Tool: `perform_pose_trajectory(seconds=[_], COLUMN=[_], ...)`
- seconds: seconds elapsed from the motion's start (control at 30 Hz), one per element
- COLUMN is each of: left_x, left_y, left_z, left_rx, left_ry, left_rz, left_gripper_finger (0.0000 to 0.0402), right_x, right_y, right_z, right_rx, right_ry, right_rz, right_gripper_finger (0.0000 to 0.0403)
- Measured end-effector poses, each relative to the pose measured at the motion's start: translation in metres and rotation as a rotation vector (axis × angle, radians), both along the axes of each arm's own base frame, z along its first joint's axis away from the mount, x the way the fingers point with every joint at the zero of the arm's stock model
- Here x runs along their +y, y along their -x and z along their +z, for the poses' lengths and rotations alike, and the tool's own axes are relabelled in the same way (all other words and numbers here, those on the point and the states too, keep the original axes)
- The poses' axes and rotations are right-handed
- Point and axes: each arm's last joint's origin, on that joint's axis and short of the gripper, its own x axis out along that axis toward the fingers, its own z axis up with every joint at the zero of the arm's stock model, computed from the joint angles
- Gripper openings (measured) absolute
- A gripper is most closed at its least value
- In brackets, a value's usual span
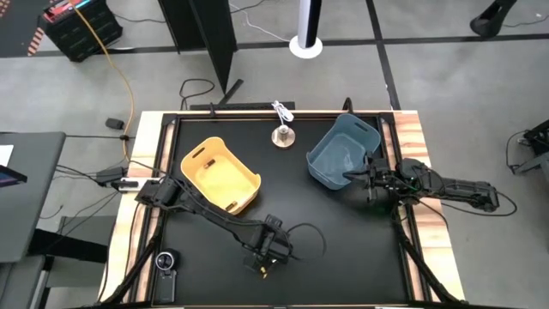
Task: Sort batteries
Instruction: Put the black battery into the yellow bin
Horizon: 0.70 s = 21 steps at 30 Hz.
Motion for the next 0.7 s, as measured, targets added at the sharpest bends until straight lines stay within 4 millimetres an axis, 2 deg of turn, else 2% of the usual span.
perform_pose_trajectory(seconds=[0.33,0.7], left_x=[0.0049,0.0069], left_y=[-0.0017,-0.0022], left_z=[-0.0013,-0.0018], left_rx=[0.028,0.035], left_ry=[0.077,0.098], left_rz=[0.062,0.112], left_gripper_finger=[0.0042,0.0038], right_x=[0.0,0.0], right_y=[0.0,0.0], right_z=[0.0,0.0001], right_rx=[0.0,0.0], right_ry=[0.0,0.0], right_rz=[0.0,0.0], right_gripper_finger=[0.0035,0.0035])
